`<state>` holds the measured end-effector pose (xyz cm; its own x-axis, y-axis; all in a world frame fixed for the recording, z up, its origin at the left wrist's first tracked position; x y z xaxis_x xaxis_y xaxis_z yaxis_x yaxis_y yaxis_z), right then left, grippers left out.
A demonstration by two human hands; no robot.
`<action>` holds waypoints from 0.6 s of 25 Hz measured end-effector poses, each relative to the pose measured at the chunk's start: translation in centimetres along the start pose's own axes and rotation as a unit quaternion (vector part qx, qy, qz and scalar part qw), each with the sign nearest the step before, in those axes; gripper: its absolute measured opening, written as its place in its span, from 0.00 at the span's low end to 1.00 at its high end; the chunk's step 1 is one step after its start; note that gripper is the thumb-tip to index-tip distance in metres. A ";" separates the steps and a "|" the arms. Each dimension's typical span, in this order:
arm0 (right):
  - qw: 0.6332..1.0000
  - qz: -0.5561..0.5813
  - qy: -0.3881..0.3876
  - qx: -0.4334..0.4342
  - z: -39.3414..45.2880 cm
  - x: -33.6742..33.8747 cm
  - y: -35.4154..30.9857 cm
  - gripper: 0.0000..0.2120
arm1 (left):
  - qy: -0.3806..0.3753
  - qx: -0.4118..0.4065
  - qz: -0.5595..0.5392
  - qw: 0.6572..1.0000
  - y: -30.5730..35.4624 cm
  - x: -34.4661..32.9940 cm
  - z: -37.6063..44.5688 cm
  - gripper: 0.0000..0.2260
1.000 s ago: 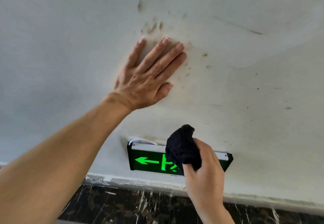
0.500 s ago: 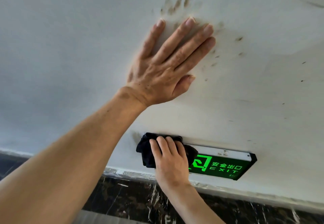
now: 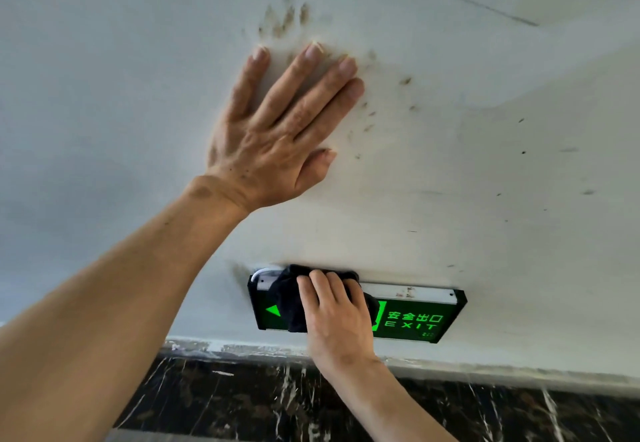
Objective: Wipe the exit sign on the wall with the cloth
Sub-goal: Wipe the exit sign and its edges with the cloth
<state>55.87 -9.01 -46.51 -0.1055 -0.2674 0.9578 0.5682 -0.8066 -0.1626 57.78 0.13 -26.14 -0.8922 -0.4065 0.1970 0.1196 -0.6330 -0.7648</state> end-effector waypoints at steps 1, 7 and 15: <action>1.000 -0.003 -0.003 -0.007 -0.1 0.1 0.9 0.38 | 0.000 0.001 0.002 1.000 0.0 0.0 0.0 0.28; 0.999 -0.022 0.020 -0.044 -0.8 1.4 7.5 0.34 | 0.006 0.000 0.013 1.000 0.0 0.0 -0.2 0.29; 0.994 -0.001 0.019 -0.110 -1.2 2.7 15.0 0.31 | 0.010 -0.002 0.017 1.000 0.1 0.0 -0.3 0.30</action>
<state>63.11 -22.43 -46.61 -0.1394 -0.2824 0.9491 0.3760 -0.9018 -0.2131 57.68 0.31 -26.41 -0.8963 -0.4143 0.1583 0.1482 -0.6161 -0.7736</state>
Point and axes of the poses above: each hand's wrist, its own z-axis towards the middle knuckle, its own x-axis out of the back of the hand, y = z × x, the point moved 7 cm from there along z, towards the middle knuckle, and after that the axes turned 15 degrees about -x, right-handed, at the moved point
